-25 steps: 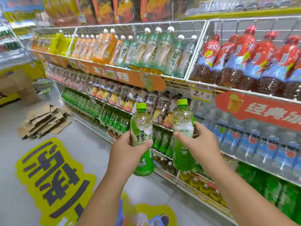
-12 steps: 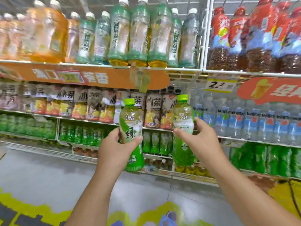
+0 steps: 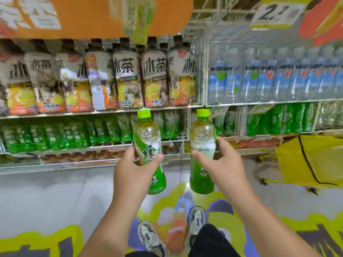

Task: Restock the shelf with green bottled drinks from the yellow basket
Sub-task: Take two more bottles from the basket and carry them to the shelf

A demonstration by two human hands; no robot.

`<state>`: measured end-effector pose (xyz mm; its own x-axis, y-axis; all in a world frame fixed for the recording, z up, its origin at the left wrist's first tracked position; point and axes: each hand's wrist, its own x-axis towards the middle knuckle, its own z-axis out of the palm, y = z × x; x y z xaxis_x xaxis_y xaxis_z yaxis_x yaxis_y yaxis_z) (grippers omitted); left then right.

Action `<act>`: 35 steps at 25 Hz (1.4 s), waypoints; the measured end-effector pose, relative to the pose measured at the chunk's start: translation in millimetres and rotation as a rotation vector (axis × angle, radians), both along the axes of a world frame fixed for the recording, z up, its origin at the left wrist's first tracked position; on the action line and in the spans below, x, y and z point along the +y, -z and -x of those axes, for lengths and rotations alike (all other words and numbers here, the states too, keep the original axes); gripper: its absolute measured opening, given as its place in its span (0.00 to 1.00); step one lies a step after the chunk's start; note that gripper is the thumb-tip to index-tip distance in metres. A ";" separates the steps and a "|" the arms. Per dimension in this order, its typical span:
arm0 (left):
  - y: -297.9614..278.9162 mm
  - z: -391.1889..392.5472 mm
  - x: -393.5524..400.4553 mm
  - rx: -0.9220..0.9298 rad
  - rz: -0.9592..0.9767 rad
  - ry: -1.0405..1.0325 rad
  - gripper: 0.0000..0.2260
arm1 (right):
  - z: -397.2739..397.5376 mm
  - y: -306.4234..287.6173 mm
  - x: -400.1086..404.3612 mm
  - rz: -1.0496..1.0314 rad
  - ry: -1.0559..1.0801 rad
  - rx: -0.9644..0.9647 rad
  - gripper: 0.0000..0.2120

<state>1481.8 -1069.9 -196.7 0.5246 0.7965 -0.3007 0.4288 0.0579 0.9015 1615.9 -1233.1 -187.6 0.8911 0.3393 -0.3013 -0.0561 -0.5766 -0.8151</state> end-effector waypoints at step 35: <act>340.5 -239.0 121.0 0.049 -0.168 -0.104 0.20 | -199.2 332.2 171.1 0.094 0.039 -0.096 0.33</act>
